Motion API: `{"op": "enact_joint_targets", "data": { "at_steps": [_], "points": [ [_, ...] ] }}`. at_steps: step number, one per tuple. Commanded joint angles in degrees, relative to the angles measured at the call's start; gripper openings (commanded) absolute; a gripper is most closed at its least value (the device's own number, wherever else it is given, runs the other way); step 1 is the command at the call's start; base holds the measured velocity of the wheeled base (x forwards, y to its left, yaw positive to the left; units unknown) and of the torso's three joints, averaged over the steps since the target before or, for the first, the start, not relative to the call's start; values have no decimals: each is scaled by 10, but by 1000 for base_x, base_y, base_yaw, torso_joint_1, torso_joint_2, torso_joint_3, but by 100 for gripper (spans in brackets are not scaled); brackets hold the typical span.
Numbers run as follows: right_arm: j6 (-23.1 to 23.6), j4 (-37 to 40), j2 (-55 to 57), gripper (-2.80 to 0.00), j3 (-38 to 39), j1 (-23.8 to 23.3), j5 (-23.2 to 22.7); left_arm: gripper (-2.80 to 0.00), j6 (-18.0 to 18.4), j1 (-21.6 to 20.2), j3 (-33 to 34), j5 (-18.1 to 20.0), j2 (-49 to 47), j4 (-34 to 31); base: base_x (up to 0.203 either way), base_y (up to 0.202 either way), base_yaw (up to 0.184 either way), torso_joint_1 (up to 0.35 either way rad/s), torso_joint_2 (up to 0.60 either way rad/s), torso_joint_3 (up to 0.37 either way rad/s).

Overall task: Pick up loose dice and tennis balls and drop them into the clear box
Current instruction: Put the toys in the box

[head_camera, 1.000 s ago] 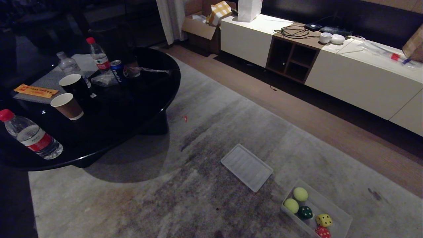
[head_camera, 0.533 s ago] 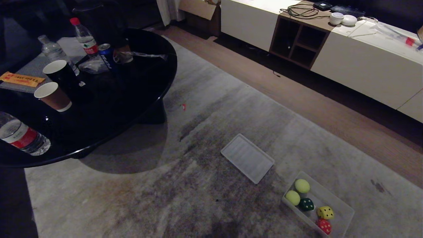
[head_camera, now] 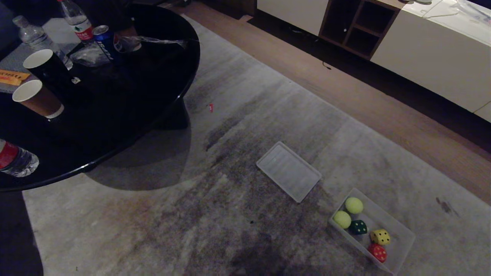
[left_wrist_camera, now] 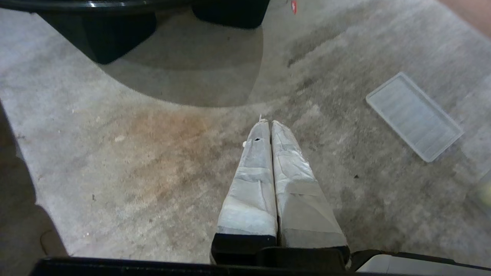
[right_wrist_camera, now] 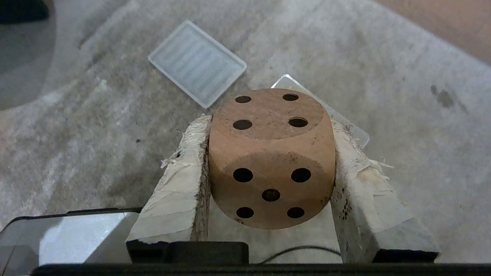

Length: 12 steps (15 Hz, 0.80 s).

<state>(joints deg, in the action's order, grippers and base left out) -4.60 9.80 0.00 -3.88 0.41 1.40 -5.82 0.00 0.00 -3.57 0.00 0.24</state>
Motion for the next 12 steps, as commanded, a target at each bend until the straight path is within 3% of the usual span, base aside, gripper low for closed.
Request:
{"op": "enact_joint_targets", "data": {
  "at_steps": [1,12],
  "points": [
    [1,0,0,-280,0,0,0,-280,0,0,1,1,-1,-1,0,0,0,1,3,-201],
    [0,0,1,-280,0,0,0,-280,-3,0,1,0,-1,0,0,0,0,3,3,-200]
  ]
}}
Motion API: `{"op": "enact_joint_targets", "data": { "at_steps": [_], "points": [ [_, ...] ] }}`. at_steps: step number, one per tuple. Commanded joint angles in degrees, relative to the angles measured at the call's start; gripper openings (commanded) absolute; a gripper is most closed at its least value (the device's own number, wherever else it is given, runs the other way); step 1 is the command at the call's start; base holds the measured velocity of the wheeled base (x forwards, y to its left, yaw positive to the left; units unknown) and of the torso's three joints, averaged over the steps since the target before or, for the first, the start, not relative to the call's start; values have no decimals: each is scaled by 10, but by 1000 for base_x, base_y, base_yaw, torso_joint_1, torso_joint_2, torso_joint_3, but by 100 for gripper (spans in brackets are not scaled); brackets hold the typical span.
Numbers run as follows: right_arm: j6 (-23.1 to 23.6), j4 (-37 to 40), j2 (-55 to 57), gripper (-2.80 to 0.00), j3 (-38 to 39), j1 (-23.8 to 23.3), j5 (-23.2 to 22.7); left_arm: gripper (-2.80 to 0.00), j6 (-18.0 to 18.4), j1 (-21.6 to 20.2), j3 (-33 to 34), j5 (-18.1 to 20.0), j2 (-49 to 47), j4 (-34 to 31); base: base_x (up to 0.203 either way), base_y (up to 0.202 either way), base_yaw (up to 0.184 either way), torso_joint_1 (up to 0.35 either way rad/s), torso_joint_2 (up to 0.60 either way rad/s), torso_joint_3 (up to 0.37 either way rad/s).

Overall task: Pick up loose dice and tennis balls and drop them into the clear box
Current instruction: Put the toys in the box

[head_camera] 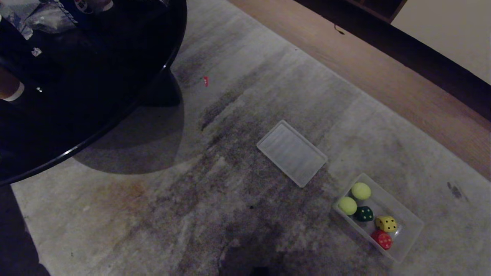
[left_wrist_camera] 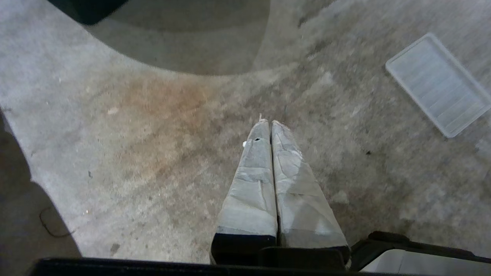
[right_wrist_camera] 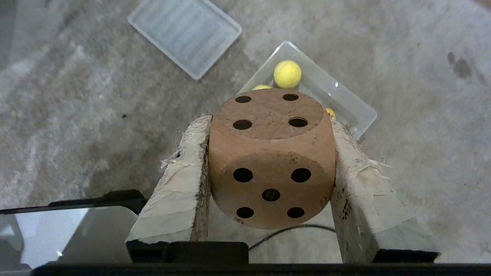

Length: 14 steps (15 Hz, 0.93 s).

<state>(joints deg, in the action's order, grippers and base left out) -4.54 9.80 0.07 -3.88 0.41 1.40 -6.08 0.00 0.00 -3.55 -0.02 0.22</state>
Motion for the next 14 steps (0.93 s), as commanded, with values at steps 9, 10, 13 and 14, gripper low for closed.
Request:
{"op": "enact_joint_targets", "data": {
  "at_steps": [9,10,13,14],
  "points": [
    [0,0,-1,-280,0,0,0,-280,-1,0,1,-1,-1,0,0,0,0,2,3,-194],
    [0,0,0,-280,0,0,0,-280,-1,0,1,-1,-1,1,0,0,0,2,0,-198],
    [-1,0,0,-280,0,0,0,-280,-1,0,1,-1,-1,1,0,0,0,2,3,-200],
    [0,0,0,-280,0,0,1,-280,-1,0,1,-1,-1,1,0,0,0,2,6,-197]
  ]
}}
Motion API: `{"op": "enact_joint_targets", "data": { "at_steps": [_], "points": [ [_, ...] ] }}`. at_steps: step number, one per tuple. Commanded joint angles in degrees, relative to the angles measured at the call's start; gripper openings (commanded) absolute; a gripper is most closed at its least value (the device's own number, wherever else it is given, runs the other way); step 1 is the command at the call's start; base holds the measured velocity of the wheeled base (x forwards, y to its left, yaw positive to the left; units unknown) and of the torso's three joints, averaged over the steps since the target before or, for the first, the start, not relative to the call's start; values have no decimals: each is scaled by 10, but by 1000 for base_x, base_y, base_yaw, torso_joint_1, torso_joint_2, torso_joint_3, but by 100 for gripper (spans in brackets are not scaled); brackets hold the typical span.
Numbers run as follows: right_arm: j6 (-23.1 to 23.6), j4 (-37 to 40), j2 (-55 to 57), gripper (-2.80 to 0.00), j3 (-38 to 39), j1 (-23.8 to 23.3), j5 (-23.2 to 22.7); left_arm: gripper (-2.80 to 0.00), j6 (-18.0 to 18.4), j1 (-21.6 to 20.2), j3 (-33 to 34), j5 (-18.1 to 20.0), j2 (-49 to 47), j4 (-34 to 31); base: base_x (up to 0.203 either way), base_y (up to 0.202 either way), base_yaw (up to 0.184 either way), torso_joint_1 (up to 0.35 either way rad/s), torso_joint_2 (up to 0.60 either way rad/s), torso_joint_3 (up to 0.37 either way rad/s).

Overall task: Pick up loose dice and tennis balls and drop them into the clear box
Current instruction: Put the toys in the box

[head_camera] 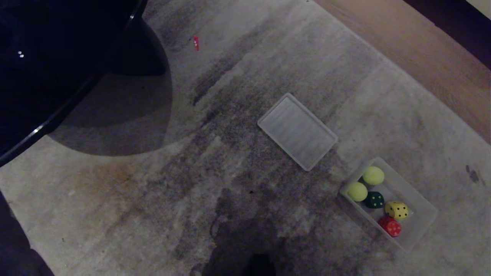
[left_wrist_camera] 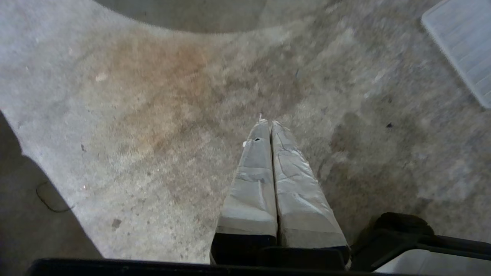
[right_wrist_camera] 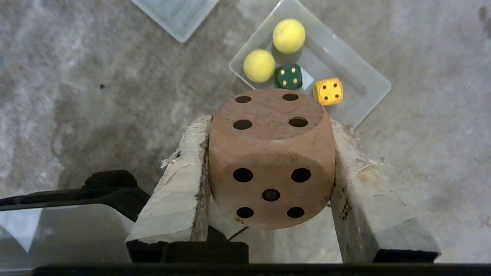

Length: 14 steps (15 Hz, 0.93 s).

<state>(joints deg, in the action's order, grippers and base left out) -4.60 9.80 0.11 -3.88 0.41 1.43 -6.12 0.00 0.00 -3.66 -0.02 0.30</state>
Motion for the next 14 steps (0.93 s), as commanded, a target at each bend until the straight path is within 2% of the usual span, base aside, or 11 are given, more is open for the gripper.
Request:
{"op": "enact_joint_targets", "data": {
  "at_steps": [1,14],
  "points": [
    [-1,0,0,-280,0,0,1,-280,0,-1,1,0,-1,0,0,0,0,2,2,-202],
    [1,0,-1,-280,0,0,0,-280,-1,0,1,0,-1,0,0,0,0,3,1,-196]
  ]
}}
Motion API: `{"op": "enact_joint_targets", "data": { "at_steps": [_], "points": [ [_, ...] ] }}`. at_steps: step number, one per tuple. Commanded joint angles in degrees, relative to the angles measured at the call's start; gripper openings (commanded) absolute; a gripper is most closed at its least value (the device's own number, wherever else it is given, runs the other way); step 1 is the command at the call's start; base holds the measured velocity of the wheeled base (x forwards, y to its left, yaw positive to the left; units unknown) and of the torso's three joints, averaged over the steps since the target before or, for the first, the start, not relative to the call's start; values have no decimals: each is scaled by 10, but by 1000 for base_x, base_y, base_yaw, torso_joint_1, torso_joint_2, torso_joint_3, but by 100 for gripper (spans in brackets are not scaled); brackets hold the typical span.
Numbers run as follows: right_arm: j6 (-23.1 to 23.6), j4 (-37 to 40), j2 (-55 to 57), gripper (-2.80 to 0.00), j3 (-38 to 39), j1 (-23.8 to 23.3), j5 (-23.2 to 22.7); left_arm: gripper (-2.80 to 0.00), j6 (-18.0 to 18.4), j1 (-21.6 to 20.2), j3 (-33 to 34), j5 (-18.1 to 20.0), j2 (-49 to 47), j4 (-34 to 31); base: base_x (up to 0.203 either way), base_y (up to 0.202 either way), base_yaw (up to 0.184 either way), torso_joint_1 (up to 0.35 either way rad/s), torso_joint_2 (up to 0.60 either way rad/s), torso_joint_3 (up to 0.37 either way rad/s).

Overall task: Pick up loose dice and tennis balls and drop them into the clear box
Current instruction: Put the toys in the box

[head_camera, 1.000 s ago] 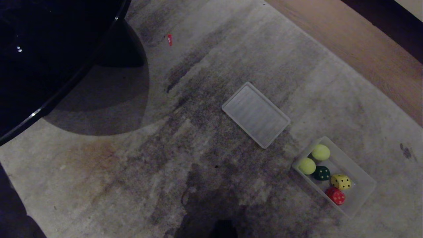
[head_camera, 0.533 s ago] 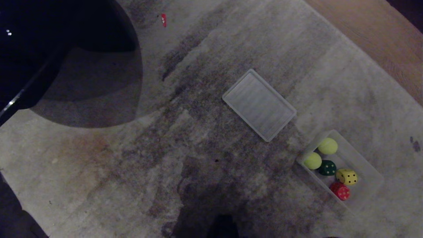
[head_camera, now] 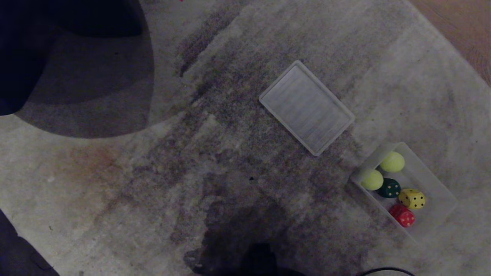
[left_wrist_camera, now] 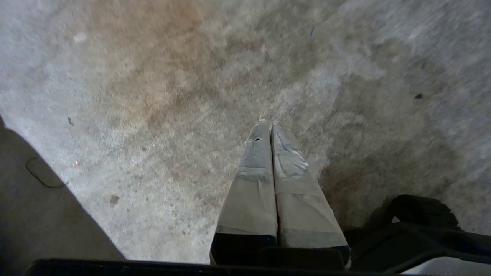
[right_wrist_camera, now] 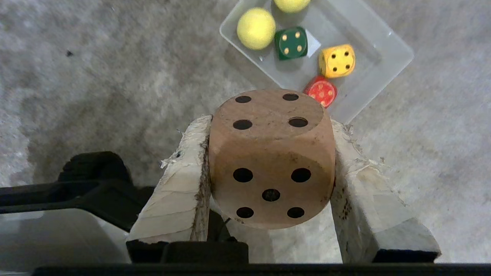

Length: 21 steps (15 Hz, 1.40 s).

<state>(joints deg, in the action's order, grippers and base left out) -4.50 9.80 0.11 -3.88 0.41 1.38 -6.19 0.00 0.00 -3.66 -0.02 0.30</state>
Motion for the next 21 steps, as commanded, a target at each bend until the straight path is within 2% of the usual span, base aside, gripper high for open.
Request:
{"op": "enact_joint_targets", "data": {
  "at_steps": [1,7,11,14,16,18,21],
  "points": [
    [1,0,0,-280,0,0,0,-280,0,0,1,0,-1,0,0,0,0,2,2,-189],
    [1,0,0,-280,-1,0,0,-280,-2,0,1,-1,-1,0,0,0,0,2,1,-193],
    [-2,16,19,-280,-13,-3,14,-280,-1,0,1,-1,-1,0,0,0,0,2,2,-30],
    [-16,9,158,-280,-64,-3,44,-280,-1,0,1,-1,-1,0,0,0,0,0,0,0],
    [-34,-30,292,-280,-98,-7,56,-280,-1,0,1,-1,-1,0,0,0,0,0,0,0],
    [-48,-106,436,-280,-115,-19,70,-280,-1,0,1,-1,-1,0,0,0,0,0,0,0],
    [-71,-271,653,-280,-129,-32,108,-280,-1,0,1,-1,-1,0,0,0,0,0,0,0]
  ]
}}
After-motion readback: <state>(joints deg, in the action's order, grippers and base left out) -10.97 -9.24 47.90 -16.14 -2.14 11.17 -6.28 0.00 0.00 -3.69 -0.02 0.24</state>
